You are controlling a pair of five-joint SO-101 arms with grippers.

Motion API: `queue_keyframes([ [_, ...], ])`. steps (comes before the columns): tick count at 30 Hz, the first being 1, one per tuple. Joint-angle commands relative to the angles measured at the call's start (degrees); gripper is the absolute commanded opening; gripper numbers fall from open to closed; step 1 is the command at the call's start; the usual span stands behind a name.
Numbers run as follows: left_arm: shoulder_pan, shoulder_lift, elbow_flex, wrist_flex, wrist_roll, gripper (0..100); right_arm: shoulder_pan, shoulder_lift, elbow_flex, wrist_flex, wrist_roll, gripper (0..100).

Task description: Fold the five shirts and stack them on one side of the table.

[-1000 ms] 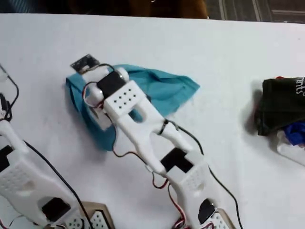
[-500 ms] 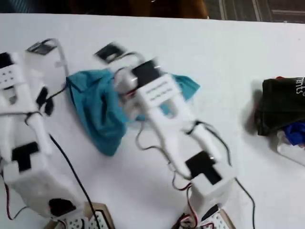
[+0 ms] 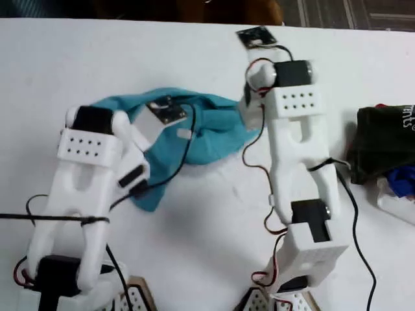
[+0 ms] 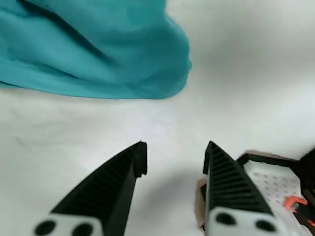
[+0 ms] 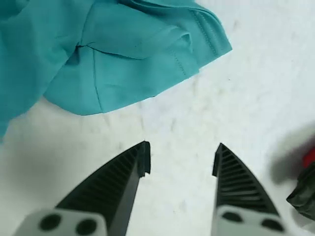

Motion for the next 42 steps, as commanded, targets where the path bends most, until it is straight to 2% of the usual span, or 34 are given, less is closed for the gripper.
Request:
queue_keyframes([
  [1,1.0,0.4,1.0,-0.4,4.1,21,0.7,-2.6,-0.2,1.4,0.5,21.2],
  [9,12.0,0.5,6.4,-3.1,9.8,21,0.8,-2.5,-0.2,1.3,0.5,21.2],
  [13,12.7,2.1,10.7,-9.6,10.2,21,0.8,-2.5,-0.2,1.3,0.5,21.2],
  [18,12.6,6.9,11.2,-13.4,10.1,21,0.8,-2.5,-0.2,1.3,0.5,21.2],
  [23,8.5,13.5,10.9,-19.0,10.1,21,0.8,-2.5,-0.2,1.3,0.5,21.2],
  [30,1.2,24.7,1.7,-20.2,10.7,21,1.8,-2.5,-0.2,1.2,0.5,21.2],
  [32,-0.6,28.6,-1.7,-20.2,12.8,21,1.8,-2.5,-0.2,1.2,0.5,21.2],
  [36,-0.4,36.5,-5.9,-19.8,14.2,20,2.3,-2.5,-0.2,1.2,0.5,21.2],
  [41,-0.5,39.9,-9.8,-19.3,19.2,3,3.8,-2.5,-0.2,1.1,0.5,21.2],
  [42,-0.5,39.9,-10.2,-19.3,19.7,2,4.1,-2.5,-0.2,1.0,0.5,21.2],
])
